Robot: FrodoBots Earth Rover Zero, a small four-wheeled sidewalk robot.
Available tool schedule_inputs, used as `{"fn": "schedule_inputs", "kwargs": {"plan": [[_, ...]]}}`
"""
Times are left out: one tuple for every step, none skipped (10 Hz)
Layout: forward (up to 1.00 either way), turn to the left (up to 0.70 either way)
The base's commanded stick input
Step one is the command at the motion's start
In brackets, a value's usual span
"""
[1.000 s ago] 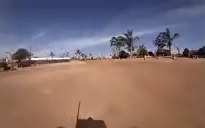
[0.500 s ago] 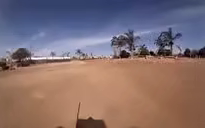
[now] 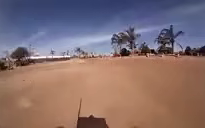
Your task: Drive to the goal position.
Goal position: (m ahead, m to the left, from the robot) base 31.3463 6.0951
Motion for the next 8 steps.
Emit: {"fn": "schedule_inputs", "kwargs": {"plan": [[0.7,0.0],[0.7,0.0],[0.7,0.0],[0.7,0.0],[0.7,0.0],[0.7,0.0],[0.7,0.0],[0.7,0.0]]}}
